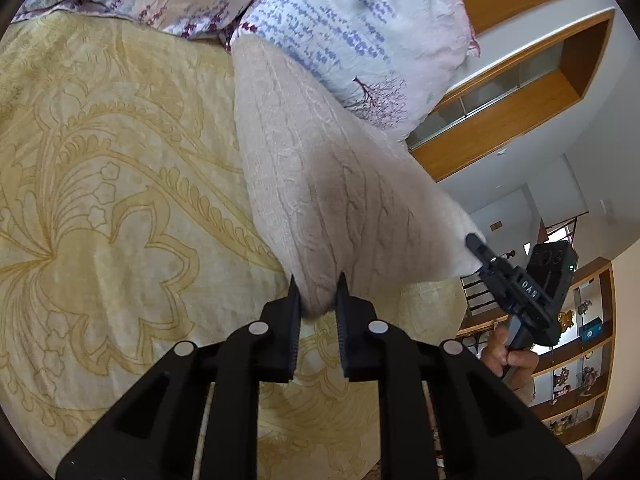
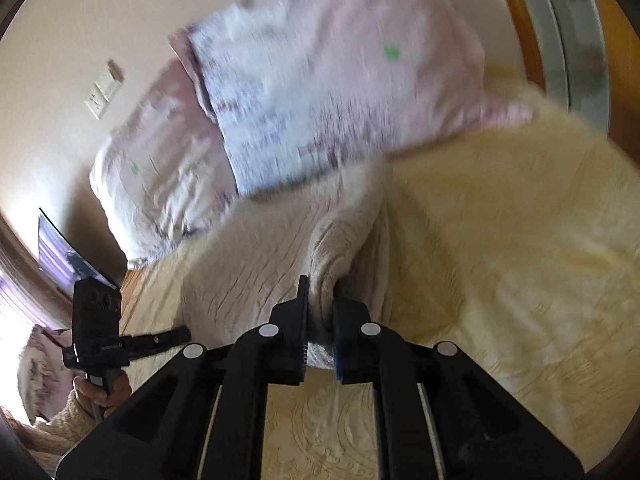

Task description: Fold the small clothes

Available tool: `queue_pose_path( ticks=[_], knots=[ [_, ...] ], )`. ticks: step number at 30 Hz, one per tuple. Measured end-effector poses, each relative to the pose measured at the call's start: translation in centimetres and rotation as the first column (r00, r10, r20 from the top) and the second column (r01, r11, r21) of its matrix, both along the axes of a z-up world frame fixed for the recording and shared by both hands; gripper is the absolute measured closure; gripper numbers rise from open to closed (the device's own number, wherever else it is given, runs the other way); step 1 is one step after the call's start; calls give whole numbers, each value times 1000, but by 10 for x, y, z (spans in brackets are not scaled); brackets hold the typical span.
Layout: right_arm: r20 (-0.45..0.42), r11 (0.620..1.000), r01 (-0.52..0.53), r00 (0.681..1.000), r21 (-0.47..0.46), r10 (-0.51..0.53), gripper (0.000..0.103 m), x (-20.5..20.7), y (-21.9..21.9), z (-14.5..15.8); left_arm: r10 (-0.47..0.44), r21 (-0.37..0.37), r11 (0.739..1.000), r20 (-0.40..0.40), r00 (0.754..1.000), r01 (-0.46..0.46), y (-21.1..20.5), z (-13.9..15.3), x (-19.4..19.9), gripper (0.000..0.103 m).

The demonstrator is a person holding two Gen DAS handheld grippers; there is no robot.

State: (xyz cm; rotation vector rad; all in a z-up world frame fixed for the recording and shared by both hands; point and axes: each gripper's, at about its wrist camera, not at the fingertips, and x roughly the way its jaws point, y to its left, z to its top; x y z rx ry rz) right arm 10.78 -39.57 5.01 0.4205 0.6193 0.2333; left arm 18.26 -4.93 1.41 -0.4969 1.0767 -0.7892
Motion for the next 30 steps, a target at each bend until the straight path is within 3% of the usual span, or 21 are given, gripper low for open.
queue_pose_path(
  ticks=[2, 5, 8, 13, 14, 16, 18, 20, 22, 30],
  knots=[
    [-27, 999, 10, 1000, -33, -11, 94, 2, -2, -6, -2, 0, 1000, 1, 1000, 2, 2, -3, -4, 90],
    [-147, 997, 39, 988, -69, -49, 94, 12, -6, -39, 2, -2, 1000, -11, 1000, -2, 4, -11, -10, 90],
    [-186, 998, 59, 981, 1, -58, 94, 15, -17, -59, 7, -1, 1000, -21, 1000, -7, 3, -16, -12, 90],
    [-207, 998, 57, 977, 35, -48, 89, 17, -21, -57, -7, 15, 1000, -13, 1000, 7, 1, -12, -11, 87],
    [-211, 997, 56, 976, 44, -46, 85, 17, -22, -56, -10, 15, 1000, -13, 1000, 10, 1, -10, -12, 83],
    [-226, 995, 71, 973, 65, -55, 57, 16, -28, -51, -13, 21, 1000, -14, 1000, 14, 3, -5, -11, 74],
    [-208, 992, 93, 975, 89, -73, 47, 16, -34, -40, -13, 20, 1000, 3, 1000, 13, 6, 4, -9, 60],
    [-180, 987, 105, 980, 118, -82, 45, 20, -40, -30, 9, 22, 1000, 27, 1000, -10, 10, 16, -3, 37],
    [-163, 983, 105, 983, 152, -80, 42, 32, -43, -22, 31, 28, 999, 35, 999, -32, 11, 22, 6, 25],
    [-264, 969, 119, 963, 218, -59, 42, 109, -40, -29, 82, 104, 991, -20, 996, -80, -10, 14, 54, 23]
  ],
)
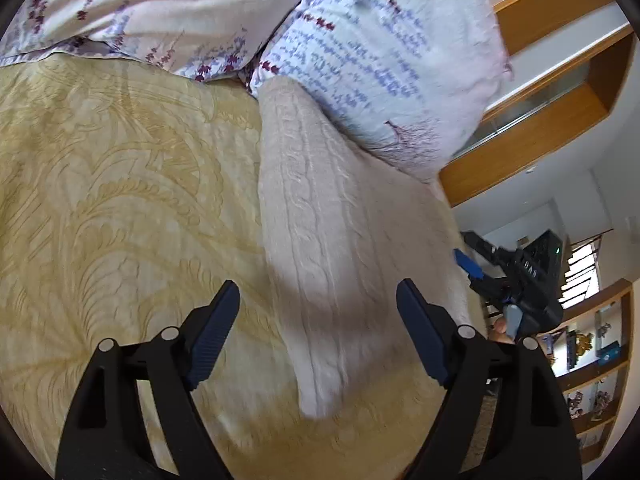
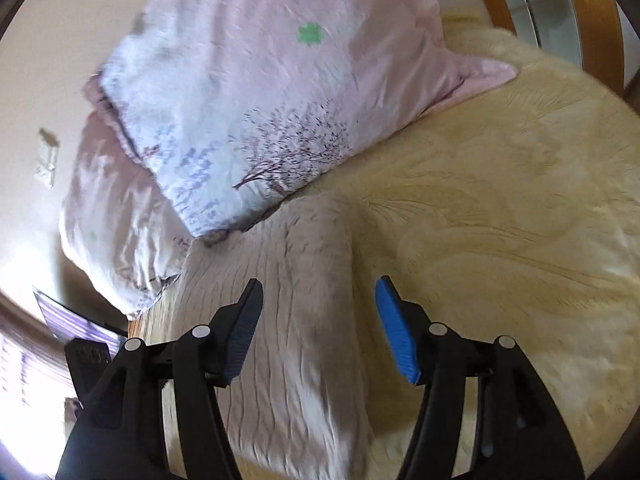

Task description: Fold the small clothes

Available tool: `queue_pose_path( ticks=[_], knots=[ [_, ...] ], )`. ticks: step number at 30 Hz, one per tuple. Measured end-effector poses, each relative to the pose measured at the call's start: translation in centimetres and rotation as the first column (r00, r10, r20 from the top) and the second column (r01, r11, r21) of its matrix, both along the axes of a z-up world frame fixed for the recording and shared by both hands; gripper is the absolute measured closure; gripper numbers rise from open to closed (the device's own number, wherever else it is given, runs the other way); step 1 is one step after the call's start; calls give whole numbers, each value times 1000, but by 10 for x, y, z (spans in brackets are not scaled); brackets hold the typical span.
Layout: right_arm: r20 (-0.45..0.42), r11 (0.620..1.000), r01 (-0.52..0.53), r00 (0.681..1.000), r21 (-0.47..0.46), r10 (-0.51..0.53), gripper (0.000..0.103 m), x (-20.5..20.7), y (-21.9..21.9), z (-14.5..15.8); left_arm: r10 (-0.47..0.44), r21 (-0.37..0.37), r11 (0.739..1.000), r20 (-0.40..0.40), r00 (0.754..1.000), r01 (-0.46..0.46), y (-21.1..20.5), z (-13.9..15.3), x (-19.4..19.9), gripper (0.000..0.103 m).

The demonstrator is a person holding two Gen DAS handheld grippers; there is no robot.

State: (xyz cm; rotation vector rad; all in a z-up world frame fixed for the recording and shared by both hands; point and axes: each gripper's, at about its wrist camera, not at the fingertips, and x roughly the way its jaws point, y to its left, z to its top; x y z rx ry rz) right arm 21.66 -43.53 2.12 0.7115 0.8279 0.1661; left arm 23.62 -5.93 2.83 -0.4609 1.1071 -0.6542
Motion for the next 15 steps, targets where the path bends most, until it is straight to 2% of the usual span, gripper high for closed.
queue_pose_path(
  ticks=[3, 5, 8, 10, 11, 15],
  knots=[
    [-28, 1000, 18, 999, 23, -17, 43, 12, 0, -8, -11, 16, 1000, -3, 1000, 11, -10, -4, 7, 22],
    [-31, 999, 22, 999, 24, -21, 47, 17, 1, -11, -3, 25, 1000, 3, 1000, 3, -14, -5, 10, 19],
    [-32, 1000, 7, 999, 2, -7, 61, 22, 6, -12, -1, 52, 999, 30, 1000, -1, -20, -4, 13, 19],
    [-16, 999, -11, 1000, -50, 10, 84, 26, 15, -8, -1, 77, 997, 53, 999, -3, -24, -1, 14, 19],
    [27, 994, -22, 999, -107, 25, 91, 24, 21, 1, -2, 90, 996, 63, 998, -4, -25, 0, 14, 19],
    [223, 968, 8, 973, -250, 50, 94, 3, 33, 40, -11, 141, 990, 110, 994, -5, -34, 4, 13, 19]
  ],
)
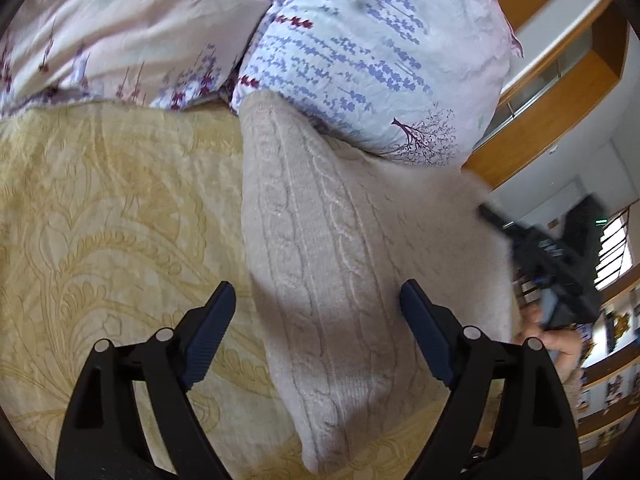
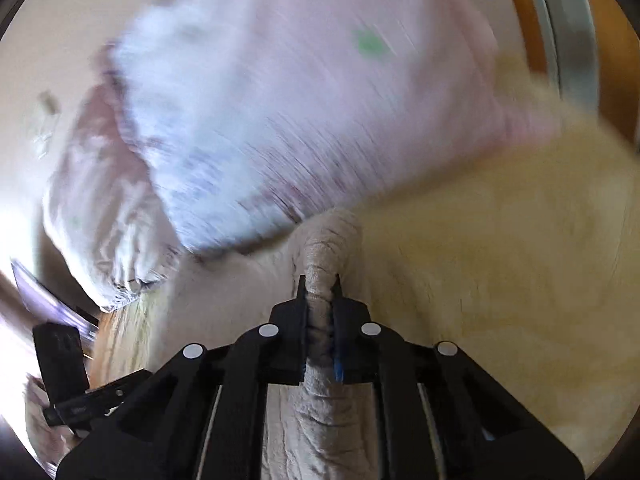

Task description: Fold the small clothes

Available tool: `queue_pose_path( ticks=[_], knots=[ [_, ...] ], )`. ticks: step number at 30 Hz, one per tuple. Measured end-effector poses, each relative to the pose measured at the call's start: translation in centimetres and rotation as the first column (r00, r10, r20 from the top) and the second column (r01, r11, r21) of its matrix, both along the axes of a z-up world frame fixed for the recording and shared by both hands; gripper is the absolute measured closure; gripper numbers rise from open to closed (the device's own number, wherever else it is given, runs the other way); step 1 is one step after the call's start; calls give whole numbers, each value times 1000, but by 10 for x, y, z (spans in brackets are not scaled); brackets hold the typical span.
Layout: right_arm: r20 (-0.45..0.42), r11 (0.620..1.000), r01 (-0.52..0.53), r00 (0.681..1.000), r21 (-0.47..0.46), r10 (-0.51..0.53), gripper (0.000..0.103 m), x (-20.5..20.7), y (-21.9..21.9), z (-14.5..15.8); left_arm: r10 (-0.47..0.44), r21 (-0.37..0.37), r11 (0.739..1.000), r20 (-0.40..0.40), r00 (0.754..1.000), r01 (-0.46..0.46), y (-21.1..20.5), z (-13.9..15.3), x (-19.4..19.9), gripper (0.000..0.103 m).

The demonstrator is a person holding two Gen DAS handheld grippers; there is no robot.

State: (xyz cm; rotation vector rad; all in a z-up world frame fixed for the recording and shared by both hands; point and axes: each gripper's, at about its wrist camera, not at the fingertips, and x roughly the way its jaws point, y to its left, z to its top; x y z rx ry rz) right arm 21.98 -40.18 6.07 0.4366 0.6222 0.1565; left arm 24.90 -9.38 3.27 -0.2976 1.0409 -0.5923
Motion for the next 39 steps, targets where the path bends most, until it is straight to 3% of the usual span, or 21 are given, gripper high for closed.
queue_pose_path(
  ticks=[2, 7, 9, 12, 16, 19, 22, 26, 29, 36, 39],
  knots=[
    [16, 998, 28, 1000, -56, -27, 94, -3, 0, 5, -6, 27, 1000, 22, 1000, 6, -7, 0, 0, 18],
    [-174, 993, 73, 981, -96, -89, 94, 25, -14, -42, -20, 67, 998, 49, 999, 16, -18, -1, -4, 17],
    [-209, 993, 84, 973, -77, -98, 94, 30, -14, -55, -20, 76, 997, 58, 998, 16, -20, 0, -4, 17],
    [-203, 993, 94, 973, -78, -108, 91, 25, -16, -49, -19, 89, 996, 67, 998, 13, -19, 3, -4, 17],
    [-139, 988, 125, 981, -91, -137, 77, 0, -18, -28, -14, 104, 995, 82, 997, 6, -17, 6, -5, 17],
    [-71, 992, 99, 992, -77, -104, 77, -25, -12, -15, -10, 122, 992, 98, 995, -2, -19, 8, -7, 15],
    [-61, 996, 40, 997, -84, -45, 77, -34, 6, -11, -7, 144, 989, 117, 993, -10, -21, 10, -10, 13],
    [-79, 994, 4, 997, -108, -13, 77, -38, 20, -18, -5, 137, 991, 105, 994, -10, -21, 9, -10, 13],
    [-163, 991, 6, 986, -135, -28, 71, -33, 19, -37, -5, 135, 991, 97, 995, -8, -22, 6, -12, 12],
    [-149, 1000, 28, 989, 7, -26, 68, -39, 2, -60, -61, 156, 986, 69, 996, 50, -41, -7, -17, 10],
    [-135, 998, 45, 990, 43, -38, 68, -44, -1, -62, -60, 122, 991, 34, 998, 55, -41, -11, -15, 10]
  ],
)
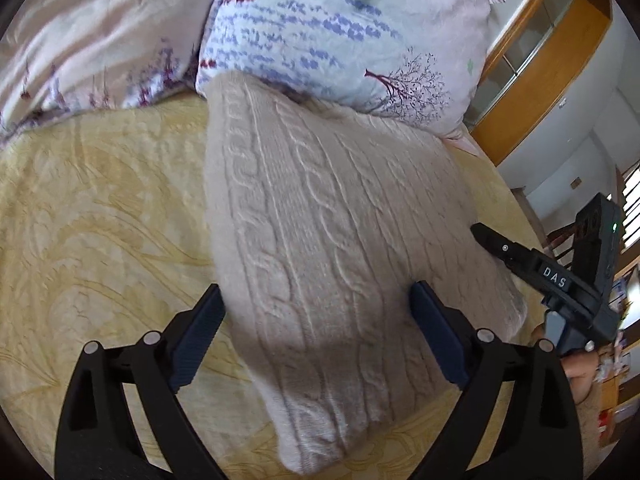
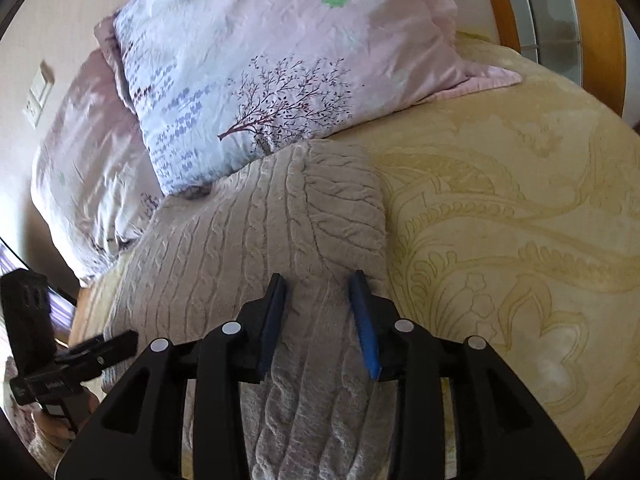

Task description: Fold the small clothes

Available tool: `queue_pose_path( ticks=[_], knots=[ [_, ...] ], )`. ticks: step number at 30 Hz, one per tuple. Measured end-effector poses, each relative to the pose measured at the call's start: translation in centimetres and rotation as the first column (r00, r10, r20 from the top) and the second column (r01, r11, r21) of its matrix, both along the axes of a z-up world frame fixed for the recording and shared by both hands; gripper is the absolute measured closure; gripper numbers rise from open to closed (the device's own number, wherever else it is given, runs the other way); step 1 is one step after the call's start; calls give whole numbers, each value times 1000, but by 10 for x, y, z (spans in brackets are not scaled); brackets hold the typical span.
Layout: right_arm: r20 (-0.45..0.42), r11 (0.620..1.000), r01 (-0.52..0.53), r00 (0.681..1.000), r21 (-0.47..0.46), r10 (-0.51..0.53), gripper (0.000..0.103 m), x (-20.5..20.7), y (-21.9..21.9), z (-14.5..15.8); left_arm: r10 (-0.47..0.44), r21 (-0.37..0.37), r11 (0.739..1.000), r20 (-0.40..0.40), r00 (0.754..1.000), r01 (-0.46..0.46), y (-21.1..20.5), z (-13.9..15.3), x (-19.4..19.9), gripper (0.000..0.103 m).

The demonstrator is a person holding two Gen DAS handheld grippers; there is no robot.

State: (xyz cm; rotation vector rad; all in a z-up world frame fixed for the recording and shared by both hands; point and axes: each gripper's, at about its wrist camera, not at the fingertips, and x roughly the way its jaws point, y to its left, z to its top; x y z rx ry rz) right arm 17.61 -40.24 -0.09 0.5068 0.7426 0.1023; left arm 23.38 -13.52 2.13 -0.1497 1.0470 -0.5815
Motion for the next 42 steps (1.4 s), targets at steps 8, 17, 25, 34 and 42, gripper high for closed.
queue_pose_path(
  ticks=[8, 17, 25, 34, 42],
  knots=[
    [-33, 991, 28, 999, 130, -24, 37, -7, -25, 23, 34, -220, 973, -138, 990, -64, 37, 4, 22, 10],
    [-133, 972, -20, 990, 235, 53, 24, 30, -45, 19, 37, -331, 933, -298, 954, -140, 43, -15, 49, 11],
    [-172, 952, -79, 976, 296, 134, 24, 51, -38, -4, 4, -402, 904, -330, 944, -145, 37, -21, 60, 17],
    [-122, 909, -189, 961, 372, 249, 53, 56, -17, -18, 23, -407, 899, -320, 947, -160, 37, -26, 61, 37],
    [-24, 868, -227, 964, 441, 264, 72, 36, -9, -6, 5, -491, 857, -295, 956, -156, 56, -23, 51, 67]
  ],
)
